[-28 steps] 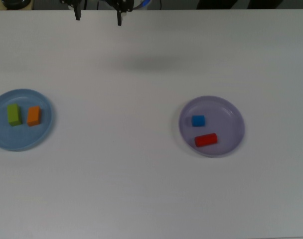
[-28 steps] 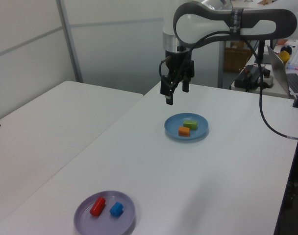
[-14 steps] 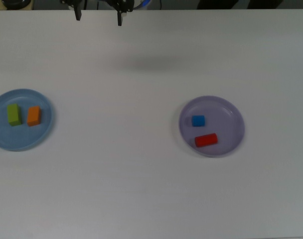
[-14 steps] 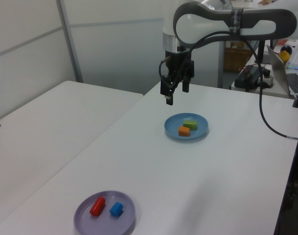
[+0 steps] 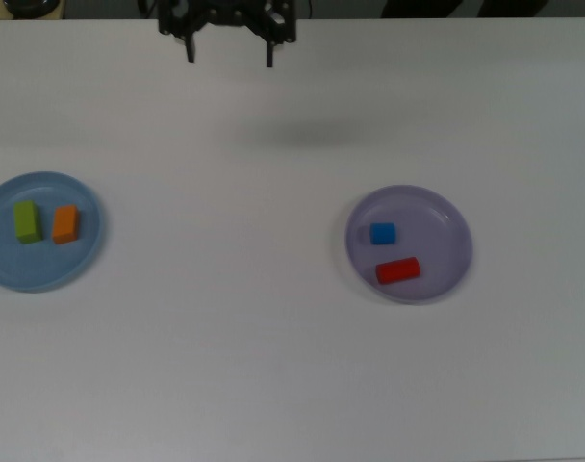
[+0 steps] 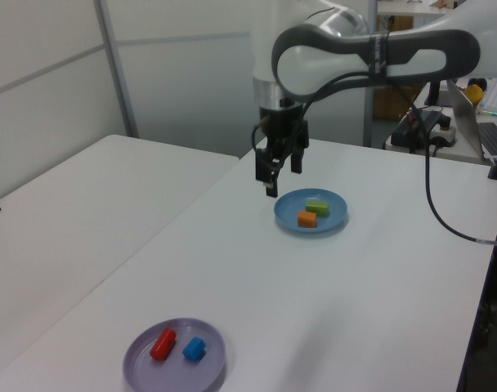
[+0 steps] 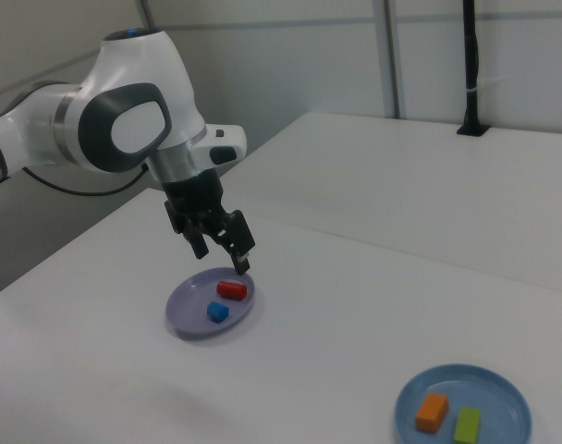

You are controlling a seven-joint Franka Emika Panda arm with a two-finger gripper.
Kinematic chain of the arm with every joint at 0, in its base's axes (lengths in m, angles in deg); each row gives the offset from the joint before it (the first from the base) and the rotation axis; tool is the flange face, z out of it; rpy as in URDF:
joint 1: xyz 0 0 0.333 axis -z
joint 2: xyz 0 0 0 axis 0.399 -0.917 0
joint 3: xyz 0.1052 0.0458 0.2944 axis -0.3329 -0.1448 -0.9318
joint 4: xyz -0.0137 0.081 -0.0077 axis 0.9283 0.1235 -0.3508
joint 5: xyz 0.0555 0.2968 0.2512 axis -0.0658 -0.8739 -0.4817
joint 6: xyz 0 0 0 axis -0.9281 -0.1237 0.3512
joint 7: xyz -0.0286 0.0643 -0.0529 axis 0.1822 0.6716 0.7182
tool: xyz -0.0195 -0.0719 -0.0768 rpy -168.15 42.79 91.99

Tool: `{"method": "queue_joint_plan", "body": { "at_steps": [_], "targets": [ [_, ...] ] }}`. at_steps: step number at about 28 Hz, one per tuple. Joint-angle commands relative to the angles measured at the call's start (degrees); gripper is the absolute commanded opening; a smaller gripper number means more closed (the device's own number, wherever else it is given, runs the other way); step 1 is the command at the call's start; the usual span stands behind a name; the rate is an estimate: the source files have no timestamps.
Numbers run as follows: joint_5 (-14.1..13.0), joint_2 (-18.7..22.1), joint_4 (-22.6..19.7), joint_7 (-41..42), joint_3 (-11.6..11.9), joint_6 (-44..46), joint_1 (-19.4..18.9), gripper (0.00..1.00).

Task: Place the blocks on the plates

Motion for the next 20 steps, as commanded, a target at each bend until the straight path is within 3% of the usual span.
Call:
{"method": "queue_joint_plan", "body": {
  "at_steps": [1, 11, 20],
  "targets": [
    [-0.21, -0.82, 1.01, 0.5, -0.51, -1.09, -0.16, 1.0],
    [-0.56, -0.2, 1.01, 0.32, -0.24, 0.05, -0.24, 1.0],
    [-0.73, -0.11, 1.01, 0.15, 1.52, 1.46, -2.62, 1.0]
  ]
}}
